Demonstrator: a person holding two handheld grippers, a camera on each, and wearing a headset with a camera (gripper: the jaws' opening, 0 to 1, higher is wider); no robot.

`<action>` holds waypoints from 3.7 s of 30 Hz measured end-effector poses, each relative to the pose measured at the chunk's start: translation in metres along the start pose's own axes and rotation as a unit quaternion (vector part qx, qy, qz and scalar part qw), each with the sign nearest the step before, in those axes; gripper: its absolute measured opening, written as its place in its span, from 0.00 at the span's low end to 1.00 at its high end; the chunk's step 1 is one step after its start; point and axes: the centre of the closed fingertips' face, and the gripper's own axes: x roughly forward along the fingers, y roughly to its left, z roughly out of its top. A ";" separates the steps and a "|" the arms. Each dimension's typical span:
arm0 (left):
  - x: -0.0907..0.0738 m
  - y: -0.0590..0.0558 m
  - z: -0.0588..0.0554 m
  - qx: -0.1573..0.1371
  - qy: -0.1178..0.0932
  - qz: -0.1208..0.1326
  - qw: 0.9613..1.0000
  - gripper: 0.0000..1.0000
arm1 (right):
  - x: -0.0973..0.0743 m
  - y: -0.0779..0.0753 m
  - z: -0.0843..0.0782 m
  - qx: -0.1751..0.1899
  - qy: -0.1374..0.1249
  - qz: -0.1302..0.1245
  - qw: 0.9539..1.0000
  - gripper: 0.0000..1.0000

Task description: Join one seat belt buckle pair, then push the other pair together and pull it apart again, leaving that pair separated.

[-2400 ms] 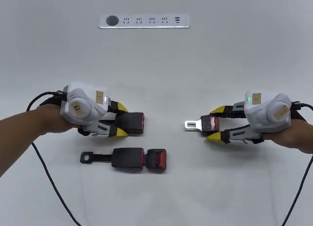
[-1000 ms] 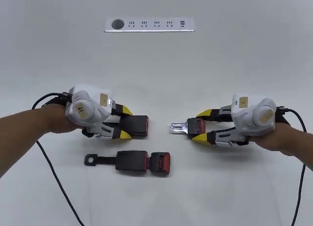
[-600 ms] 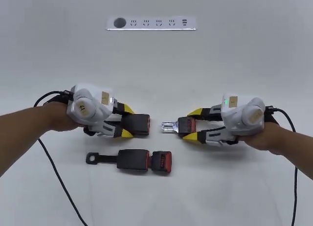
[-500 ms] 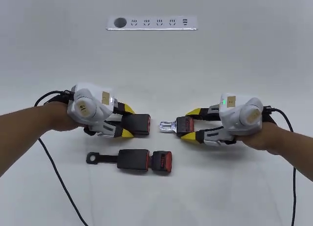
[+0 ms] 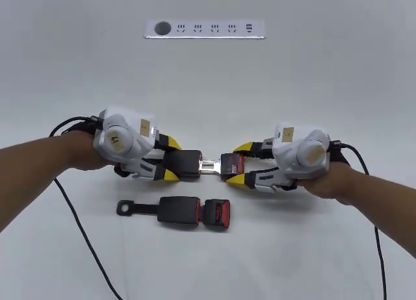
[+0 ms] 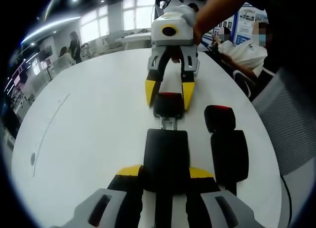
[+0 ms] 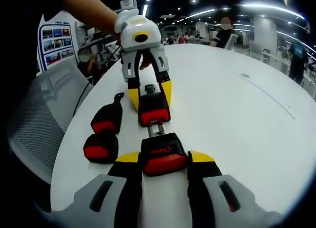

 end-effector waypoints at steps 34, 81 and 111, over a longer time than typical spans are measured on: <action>-0.001 0.000 -0.001 -0.002 0.019 -0.001 1.000 0.33 | 0.024 0.006 0.017 0.017 0.004 -0.015 1.000 0.34; -0.002 0.000 -0.004 0.009 0.024 -0.016 1.000 0.33 | 0.026 0.008 0.017 0.003 0.019 -0.006 1.000 0.34; -0.002 0.000 -0.002 0.001 0.030 -0.011 0.999 0.33 | 0.025 0.005 0.015 -0.005 0.024 -0.006 1.000 0.34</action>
